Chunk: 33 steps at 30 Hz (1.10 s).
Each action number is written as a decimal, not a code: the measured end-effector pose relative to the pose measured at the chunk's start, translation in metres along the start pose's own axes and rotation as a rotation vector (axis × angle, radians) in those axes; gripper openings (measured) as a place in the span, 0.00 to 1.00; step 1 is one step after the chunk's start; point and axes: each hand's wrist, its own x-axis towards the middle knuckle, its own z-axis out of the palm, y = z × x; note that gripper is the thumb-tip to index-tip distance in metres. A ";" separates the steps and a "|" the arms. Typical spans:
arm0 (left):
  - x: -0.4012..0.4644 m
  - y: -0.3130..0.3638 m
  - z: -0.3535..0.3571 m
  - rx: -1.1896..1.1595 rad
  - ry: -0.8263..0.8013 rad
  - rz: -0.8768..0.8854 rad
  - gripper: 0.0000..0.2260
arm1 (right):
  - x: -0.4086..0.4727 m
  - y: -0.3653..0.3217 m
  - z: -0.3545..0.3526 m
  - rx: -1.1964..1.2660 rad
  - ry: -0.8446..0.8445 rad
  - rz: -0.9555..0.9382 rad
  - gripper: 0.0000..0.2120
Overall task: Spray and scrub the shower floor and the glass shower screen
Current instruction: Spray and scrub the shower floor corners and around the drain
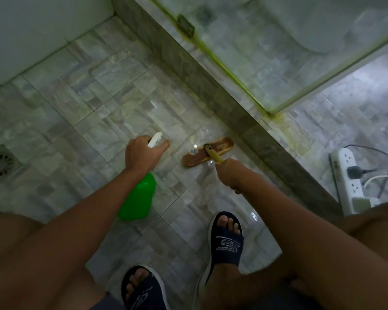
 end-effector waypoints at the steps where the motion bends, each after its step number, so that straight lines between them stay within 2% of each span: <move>1: 0.002 -0.002 -0.002 -0.011 0.010 -0.011 0.24 | 0.009 -0.004 -0.005 0.004 0.014 -0.005 0.16; 4: 0.005 -0.006 -0.007 -0.050 0.037 -0.021 0.25 | 0.036 -0.024 -0.024 0.006 0.031 -0.030 0.18; 10: 0.001 -0.016 -0.010 -0.086 0.072 -0.008 0.25 | 0.079 -0.103 -0.062 -0.060 0.159 -0.309 0.11; 14: 0.001 -0.018 -0.008 -0.093 0.077 -0.009 0.24 | 0.096 -0.123 -0.062 -0.084 0.081 -0.283 0.10; 21: 0.012 -0.017 -0.012 -0.061 0.073 -0.115 0.26 | 0.063 -0.062 -0.059 -0.305 -0.102 -0.142 0.16; 25: 0.016 -0.022 -0.010 -0.072 0.083 -0.153 0.26 | 0.064 -0.081 -0.059 -0.295 -0.081 -0.148 0.20; 33: 0.022 -0.030 -0.016 -0.108 0.144 -0.243 0.26 | 0.089 -0.160 -0.060 -0.216 0.010 -0.223 0.17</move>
